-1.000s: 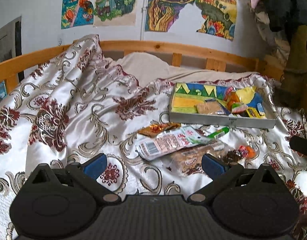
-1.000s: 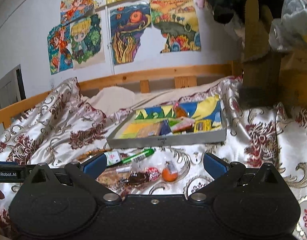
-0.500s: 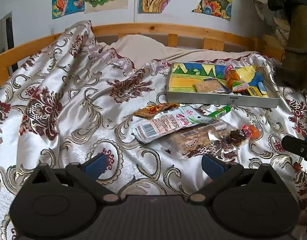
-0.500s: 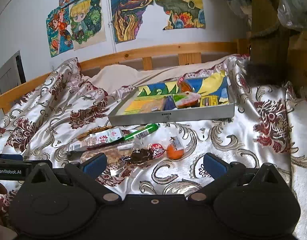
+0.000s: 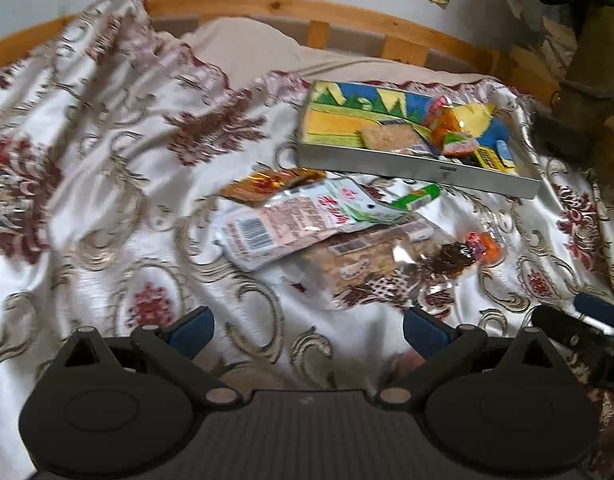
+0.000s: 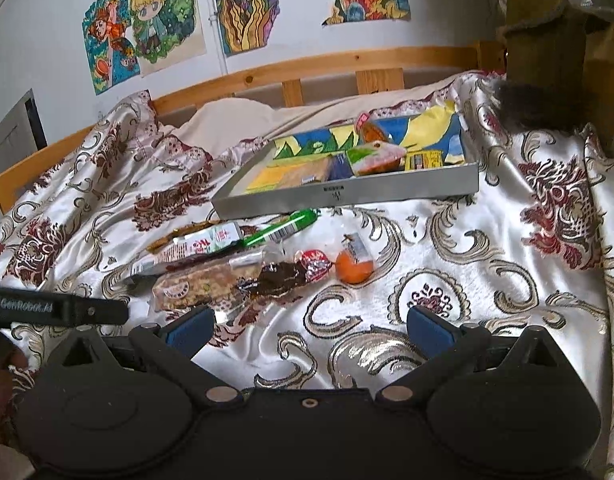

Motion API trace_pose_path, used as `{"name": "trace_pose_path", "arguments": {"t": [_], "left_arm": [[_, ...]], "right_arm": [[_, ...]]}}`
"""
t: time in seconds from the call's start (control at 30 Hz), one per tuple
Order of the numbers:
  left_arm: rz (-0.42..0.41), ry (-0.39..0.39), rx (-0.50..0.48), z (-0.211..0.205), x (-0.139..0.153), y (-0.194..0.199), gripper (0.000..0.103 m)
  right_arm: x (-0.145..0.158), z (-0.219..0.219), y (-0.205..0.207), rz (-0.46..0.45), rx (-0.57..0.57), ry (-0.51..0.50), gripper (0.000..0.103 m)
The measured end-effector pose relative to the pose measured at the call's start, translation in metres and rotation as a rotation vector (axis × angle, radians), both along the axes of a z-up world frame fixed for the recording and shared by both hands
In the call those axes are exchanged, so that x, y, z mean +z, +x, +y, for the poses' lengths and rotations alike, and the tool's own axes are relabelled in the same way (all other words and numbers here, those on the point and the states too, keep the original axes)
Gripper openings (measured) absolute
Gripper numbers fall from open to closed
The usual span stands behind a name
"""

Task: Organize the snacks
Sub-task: 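Move both tools down toward the snack pile beside the tray, then grasp the brown cake bar with left tool while right tool grasps the jerky stick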

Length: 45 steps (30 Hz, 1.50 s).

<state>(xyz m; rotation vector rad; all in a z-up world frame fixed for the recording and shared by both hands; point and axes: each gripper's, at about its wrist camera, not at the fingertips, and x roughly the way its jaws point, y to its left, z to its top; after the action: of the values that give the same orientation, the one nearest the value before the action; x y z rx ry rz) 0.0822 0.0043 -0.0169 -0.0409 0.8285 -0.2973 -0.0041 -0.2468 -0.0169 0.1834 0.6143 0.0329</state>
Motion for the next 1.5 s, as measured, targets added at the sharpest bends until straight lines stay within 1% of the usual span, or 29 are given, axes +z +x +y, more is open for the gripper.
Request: {"name": "trace_pose_path", "arguments": {"t": [0.13,0.27,0.43,0.57,0.67,0.87,0.93,1.03,1.1,1.2,1.27,1.37,1.43,1.5], "left_arm": [[0.029,-0.020,-0.056,-0.006,-0.010,0.018,0.103],[0.037,-0.028,-0.079,-0.009,-0.019,0.032,0.103],[0.057,-0.066,-0.107,-0.009,-0.026,0.047,0.102],[0.042,-0.062,-0.130,-0.011,-0.029,0.060,0.102],[0.030,-0.061,-0.145,-0.013,-0.032,0.070,0.102],[0.030,-0.075,-0.209,-0.011,-0.036,0.083,0.102],[0.032,-0.082,-0.237,-0.011,-0.036,0.085,0.102],[0.052,-0.098,-0.297,-0.014,-0.037,0.087,0.097],[0.061,-0.091,-0.311,-0.018,-0.037,0.087,0.096],[0.077,-0.100,-0.326,-0.019,-0.038,0.085,0.094],[0.097,-0.115,-0.334,-0.019,-0.037,0.086,0.090],[0.135,-0.155,-0.357,-0.019,-0.035,0.086,0.088],[0.158,-0.163,-0.391,-0.021,-0.034,0.085,0.088],[0.158,-0.144,-0.416,-0.025,-0.034,0.084,0.088]], "right_arm": [[-0.006,0.000,0.003,0.013,0.009,0.005,0.102],[-0.012,-0.001,0.007,0.025,0.016,0.008,0.102],[-0.017,-0.001,0.015,0.033,0.028,0.010,0.102],[-0.017,0.003,0.028,0.015,0.046,-0.017,0.102],[-0.016,0.000,0.041,0.012,0.058,0.017,0.101],[-0.027,-0.010,0.068,0.074,0.062,0.139,0.092],[-0.030,-0.011,0.075,0.090,0.064,0.165,0.088],[-0.035,-0.011,0.084,0.099,0.067,0.188,0.085],[-0.037,-0.010,0.090,0.099,0.063,0.196,0.082],[-0.040,-0.012,0.097,0.092,0.052,0.217,0.077],[-0.041,-0.013,0.099,0.089,0.044,0.226,0.073],[-0.041,-0.016,0.099,0.082,0.038,0.238,0.068],[-0.041,-0.019,0.099,0.081,0.030,0.259,0.067],[-0.041,-0.022,0.098,0.085,0.021,0.283,0.067]]}}
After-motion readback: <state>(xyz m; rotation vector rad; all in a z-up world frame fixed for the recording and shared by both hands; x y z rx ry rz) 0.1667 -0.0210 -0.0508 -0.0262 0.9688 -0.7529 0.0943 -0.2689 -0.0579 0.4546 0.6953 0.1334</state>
